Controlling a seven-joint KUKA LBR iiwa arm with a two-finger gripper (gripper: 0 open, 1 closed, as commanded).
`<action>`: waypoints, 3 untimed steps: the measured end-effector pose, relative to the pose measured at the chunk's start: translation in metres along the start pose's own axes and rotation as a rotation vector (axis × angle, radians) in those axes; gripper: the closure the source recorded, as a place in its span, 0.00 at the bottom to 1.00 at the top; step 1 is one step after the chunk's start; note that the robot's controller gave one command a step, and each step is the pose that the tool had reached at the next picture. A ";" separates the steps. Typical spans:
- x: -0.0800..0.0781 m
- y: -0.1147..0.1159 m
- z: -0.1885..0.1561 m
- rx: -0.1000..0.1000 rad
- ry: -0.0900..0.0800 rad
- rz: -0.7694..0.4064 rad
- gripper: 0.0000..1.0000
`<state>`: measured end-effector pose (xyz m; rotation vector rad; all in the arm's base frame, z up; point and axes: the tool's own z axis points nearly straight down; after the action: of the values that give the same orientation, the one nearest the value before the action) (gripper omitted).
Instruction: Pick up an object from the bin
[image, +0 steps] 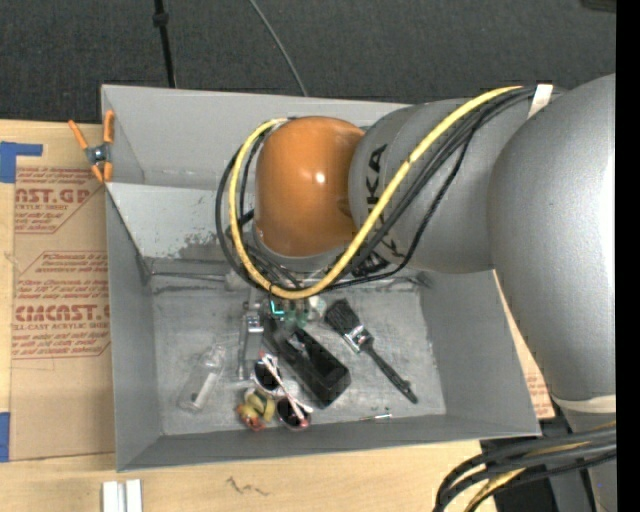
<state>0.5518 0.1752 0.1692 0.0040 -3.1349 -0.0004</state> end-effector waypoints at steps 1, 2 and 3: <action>-0.002 -0.001 -0.005 -0.001 -0.007 0.001 0.00; 0.008 -0.027 0.022 -0.003 -0.014 -0.071 0.00; 0.043 -0.016 0.098 -0.002 -0.013 -0.209 1.00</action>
Offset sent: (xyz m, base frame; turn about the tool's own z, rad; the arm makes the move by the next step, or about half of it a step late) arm -0.0307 -0.0955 -0.0863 -0.2043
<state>0.5081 0.1589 0.0711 0.3327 -3.1300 -0.0042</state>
